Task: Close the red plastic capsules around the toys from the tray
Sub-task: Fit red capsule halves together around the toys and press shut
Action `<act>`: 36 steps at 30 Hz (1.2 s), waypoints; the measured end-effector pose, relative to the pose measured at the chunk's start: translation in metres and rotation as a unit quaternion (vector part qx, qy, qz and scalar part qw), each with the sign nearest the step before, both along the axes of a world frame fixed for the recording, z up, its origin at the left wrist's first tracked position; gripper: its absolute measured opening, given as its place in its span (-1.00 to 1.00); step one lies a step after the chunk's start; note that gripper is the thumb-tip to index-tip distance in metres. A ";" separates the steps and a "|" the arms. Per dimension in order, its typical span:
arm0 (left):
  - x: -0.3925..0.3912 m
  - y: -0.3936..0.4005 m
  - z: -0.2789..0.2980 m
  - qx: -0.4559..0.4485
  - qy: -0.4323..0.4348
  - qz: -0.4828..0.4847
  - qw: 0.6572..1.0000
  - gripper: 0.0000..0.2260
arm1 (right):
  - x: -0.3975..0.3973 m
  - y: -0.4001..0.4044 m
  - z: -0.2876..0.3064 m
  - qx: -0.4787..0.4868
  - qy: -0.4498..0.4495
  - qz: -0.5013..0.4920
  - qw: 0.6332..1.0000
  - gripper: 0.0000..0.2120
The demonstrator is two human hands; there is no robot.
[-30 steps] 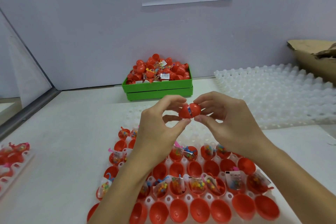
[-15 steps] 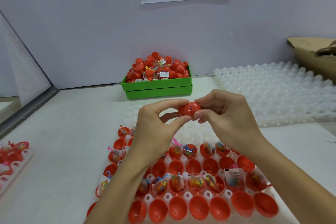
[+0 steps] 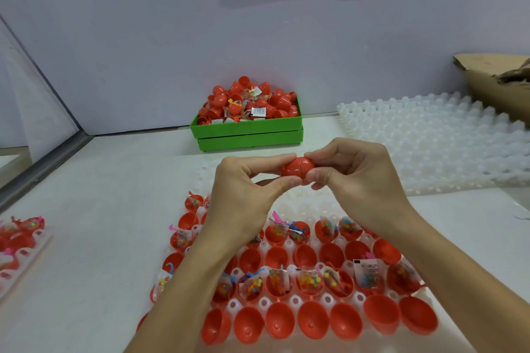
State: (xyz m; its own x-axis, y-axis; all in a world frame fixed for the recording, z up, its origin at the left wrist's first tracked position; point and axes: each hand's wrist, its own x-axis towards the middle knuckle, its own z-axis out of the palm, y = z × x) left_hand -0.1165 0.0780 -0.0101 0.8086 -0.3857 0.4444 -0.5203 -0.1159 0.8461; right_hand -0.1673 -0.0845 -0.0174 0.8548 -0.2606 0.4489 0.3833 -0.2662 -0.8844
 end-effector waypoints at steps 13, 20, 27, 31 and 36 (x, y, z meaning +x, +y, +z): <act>0.001 -0.001 -0.003 -0.002 -0.012 0.008 1.000 -0.72 | 0.001 0.001 0.001 0.027 -0.005 -0.005 1.000 -0.72; 0.001 0.000 -0.002 0.007 -0.014 0.008 1.000 -0.72 | 0.000 -0.001 0.002 0.014 -0.003 0.003 1.000 -0.72; 0.002 0.000 -0.004 0.027 -0.013 0.034 0.999 -0.75 | 0.001 -0.001 0.001 -0.047 0.002 -0.006 0.999 -0.70; 0.002 -0.001 -0.003 0.024 -0.008 0.040 0.999 -0.75 | 0.001 -0.002 0.000 -0.045 -0.007 -0.011 0.999 -0.69; 0.001 0.000 -0.001 0.013 0.005 0.037 0.999 -0.74 | 0.001 0.000 -0.001 -0.008 -0.016 -0.021 1.000 -0.67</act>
